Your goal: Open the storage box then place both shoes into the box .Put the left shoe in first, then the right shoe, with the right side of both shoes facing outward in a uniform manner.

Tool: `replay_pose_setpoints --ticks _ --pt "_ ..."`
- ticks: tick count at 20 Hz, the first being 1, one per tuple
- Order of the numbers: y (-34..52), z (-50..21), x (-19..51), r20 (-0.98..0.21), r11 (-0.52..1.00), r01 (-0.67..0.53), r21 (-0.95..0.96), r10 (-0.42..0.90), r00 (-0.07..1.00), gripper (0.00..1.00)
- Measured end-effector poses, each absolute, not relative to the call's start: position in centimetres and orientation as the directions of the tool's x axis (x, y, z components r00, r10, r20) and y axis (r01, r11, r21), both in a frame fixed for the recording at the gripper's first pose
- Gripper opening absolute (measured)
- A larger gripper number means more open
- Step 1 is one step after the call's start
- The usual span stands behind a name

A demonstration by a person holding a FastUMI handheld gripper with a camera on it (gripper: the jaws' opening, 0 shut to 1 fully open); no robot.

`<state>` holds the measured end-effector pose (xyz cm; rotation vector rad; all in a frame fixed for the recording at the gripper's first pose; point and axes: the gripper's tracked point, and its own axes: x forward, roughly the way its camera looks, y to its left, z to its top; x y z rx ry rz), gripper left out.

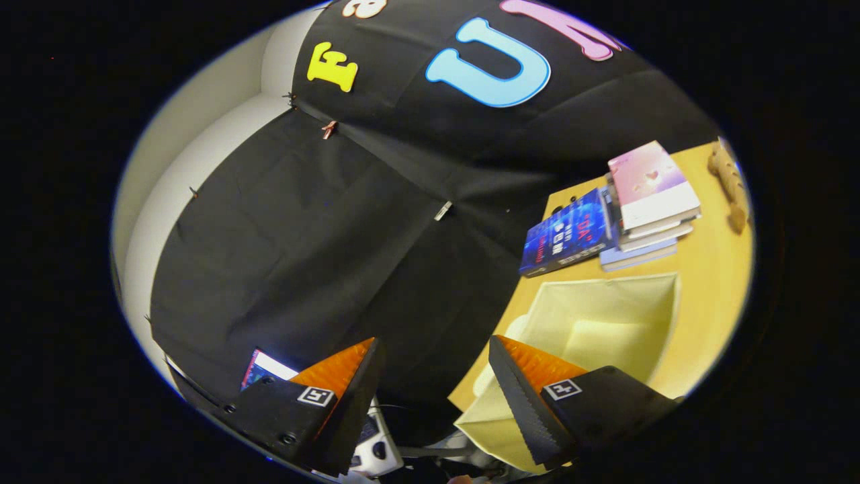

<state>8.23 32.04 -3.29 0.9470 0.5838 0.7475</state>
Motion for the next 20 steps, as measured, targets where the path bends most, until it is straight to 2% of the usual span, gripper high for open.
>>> replay_pose_setpoints --ticks 5,11,20 --pt "25.1 -5.7 5.6 -0.263 0.585 -0.291 0.757 0.680 0.684 0.97" --pt "16.6 -11.2 1.5 -0.482 0.805 -0.201 0.558 0.512 0.711 0.98" --pt "8.0 -23.7 -4.5 -0.724 0.935 -0.014 0.356 0.285 0.628 0.97"
